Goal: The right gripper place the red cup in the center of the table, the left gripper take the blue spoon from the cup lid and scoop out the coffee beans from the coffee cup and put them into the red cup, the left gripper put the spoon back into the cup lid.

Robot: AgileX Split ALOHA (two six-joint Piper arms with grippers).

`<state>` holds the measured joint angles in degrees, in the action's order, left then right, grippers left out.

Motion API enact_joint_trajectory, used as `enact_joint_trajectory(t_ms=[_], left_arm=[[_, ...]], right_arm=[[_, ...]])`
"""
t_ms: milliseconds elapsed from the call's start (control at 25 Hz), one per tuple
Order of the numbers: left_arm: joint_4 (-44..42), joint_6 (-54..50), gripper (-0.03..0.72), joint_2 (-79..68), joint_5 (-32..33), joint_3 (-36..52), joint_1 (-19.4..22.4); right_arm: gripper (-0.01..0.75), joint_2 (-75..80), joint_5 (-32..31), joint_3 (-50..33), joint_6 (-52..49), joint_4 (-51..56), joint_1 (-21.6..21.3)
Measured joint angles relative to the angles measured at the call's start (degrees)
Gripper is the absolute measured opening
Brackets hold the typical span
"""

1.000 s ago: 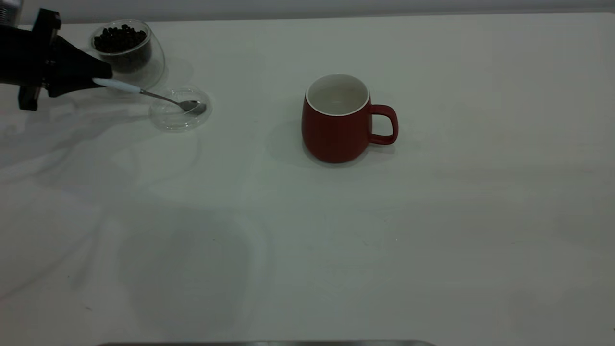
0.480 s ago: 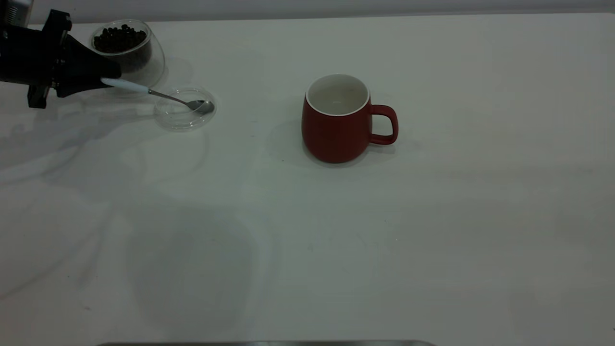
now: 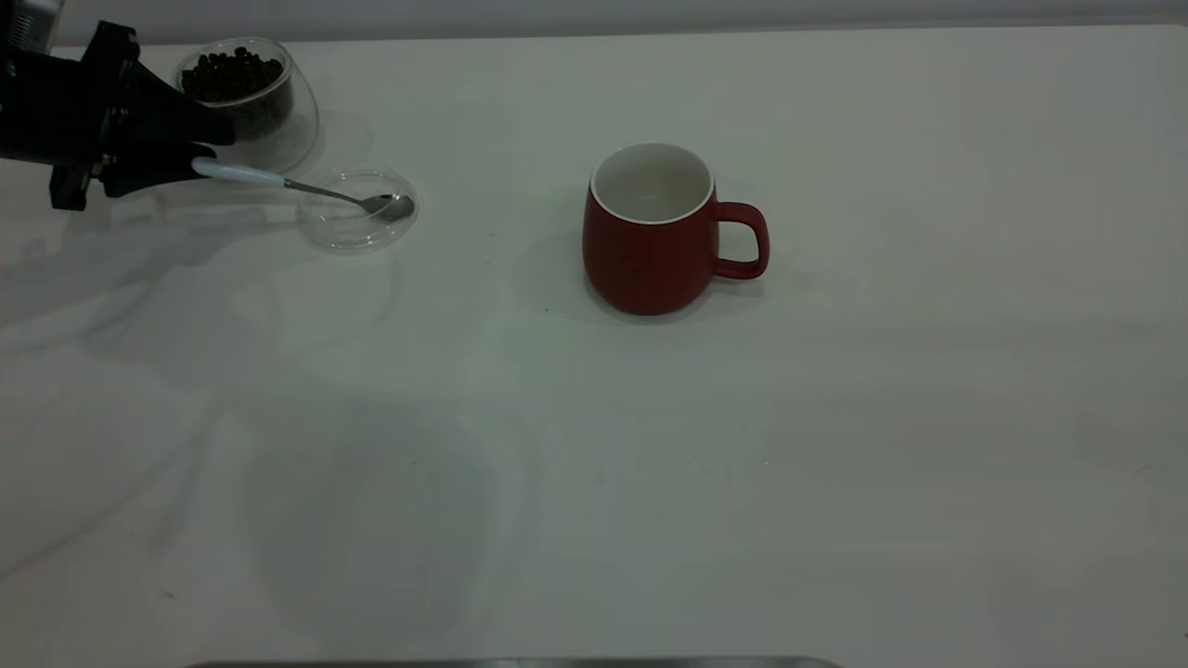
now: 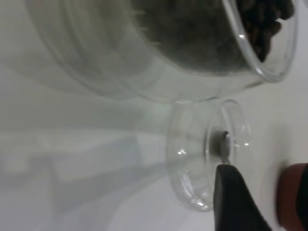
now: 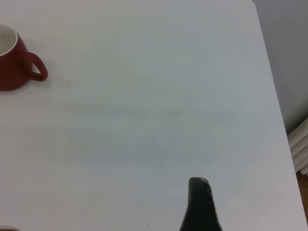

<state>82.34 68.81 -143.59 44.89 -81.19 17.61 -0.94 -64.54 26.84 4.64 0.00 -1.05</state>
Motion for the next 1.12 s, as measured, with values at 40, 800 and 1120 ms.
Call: enact_joint_trajectory(t_ms=[40,800,1120], left_arm=[[-0.29,0.00,0.386,0.00,-0.57,0.00,0.00],[-15.75,-1.65,0.464,6.54,-3.72,0.06,0.00],[-37.53,-17.88,0.464,28.19,-2.84,0.11,0.00]], right_arm=[[0.590,0.00,0.00,0.00,0.00,0.00,0.00],[0.590,0.00,0.00,0.00,0.00,0.00,0.00],[0.590,0.00,0.00,0.00,0.00,0.00,0.00]])
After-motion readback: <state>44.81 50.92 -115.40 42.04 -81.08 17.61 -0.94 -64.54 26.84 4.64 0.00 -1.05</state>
